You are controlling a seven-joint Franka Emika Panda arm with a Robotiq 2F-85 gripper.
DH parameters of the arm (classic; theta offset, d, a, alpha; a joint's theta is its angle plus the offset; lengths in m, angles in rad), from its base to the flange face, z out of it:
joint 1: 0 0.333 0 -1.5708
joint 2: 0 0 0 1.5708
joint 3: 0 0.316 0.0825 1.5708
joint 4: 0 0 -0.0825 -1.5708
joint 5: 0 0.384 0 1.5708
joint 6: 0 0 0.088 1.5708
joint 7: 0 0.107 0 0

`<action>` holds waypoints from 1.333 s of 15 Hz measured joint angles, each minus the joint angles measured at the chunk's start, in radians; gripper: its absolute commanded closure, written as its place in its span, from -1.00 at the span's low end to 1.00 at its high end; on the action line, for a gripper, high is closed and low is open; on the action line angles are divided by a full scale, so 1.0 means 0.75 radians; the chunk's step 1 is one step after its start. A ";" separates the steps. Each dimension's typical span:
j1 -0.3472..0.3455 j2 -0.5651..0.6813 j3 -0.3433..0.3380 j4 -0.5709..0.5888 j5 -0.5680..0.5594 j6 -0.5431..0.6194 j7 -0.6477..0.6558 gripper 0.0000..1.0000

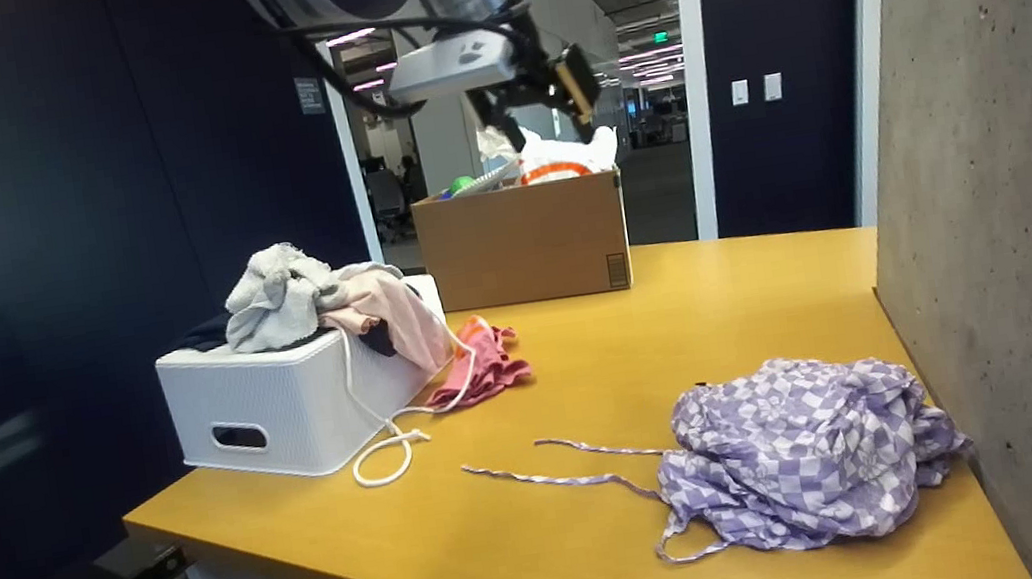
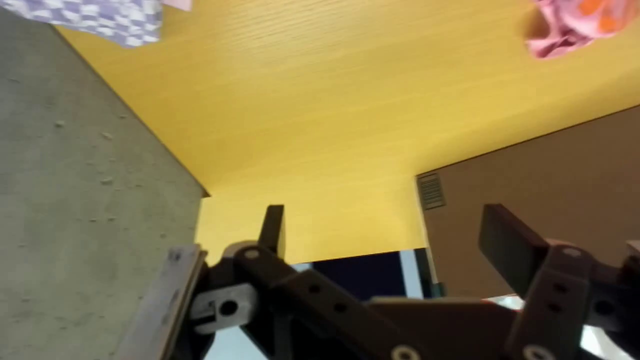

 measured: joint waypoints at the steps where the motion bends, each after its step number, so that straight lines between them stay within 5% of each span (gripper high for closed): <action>1: 0.047 -0.009 0.022 -0.018 -0.020 -0.003 0.024 -1.00; 9: 0.412 -0.109 0.140 -0.155 -0.180 -0.168 0.447 -1.00; 14: 0.489 -0.211 0.154 -0.184 -0.225 -0.313 0.737 -1.00; 20: 0.469 -0.185 0.197 -0.240 -0.058 -0.428 0.390 -1.00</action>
